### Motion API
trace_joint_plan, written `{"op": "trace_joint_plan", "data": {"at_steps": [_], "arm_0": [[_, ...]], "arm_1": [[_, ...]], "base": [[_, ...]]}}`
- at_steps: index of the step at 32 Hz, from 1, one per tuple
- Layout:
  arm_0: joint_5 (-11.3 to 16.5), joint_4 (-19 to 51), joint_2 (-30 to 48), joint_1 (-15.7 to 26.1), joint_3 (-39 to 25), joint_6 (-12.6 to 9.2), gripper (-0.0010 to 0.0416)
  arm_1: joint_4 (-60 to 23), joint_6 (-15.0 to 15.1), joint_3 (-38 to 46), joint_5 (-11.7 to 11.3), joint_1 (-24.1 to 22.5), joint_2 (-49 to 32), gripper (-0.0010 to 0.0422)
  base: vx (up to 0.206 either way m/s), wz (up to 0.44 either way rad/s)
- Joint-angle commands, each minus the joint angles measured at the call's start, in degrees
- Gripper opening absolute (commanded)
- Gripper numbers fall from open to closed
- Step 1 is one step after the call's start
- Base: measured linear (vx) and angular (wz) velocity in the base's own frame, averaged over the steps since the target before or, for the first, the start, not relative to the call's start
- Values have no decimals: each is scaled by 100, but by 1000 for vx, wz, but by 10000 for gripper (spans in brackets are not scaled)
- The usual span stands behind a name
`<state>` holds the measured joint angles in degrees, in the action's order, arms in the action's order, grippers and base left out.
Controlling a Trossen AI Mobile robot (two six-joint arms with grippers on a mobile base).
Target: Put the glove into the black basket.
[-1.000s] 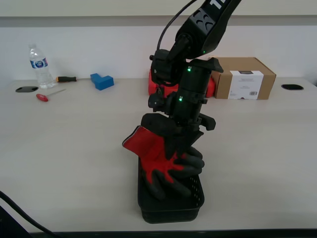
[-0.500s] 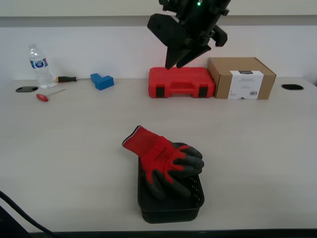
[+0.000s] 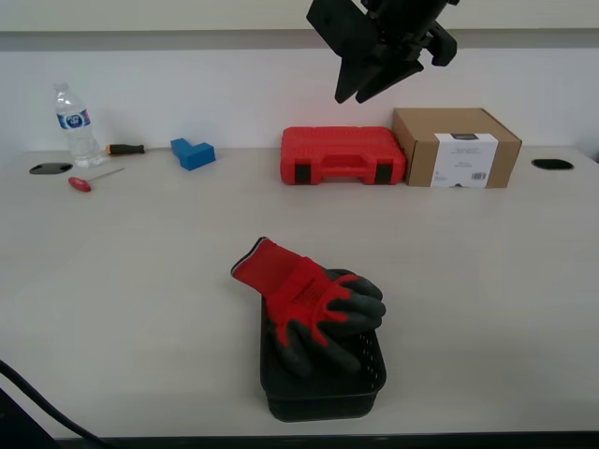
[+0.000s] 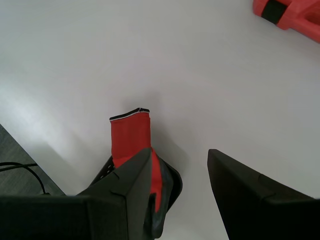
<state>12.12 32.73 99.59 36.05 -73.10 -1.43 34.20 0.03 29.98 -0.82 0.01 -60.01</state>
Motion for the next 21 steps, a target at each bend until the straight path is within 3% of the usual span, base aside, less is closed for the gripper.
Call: {"op": "trace_joint_plan", "data": {"at_steps": [1,21], "arm_0": [[2,-11,-2,0,-2,9,154],[2,-87,-2,0,-2,7,153]], "arm_1": [[17,2,2,0,0,-2,0],[20,0,2,0,0,-2,0]], "base": [[0,0],[0,0]]}}
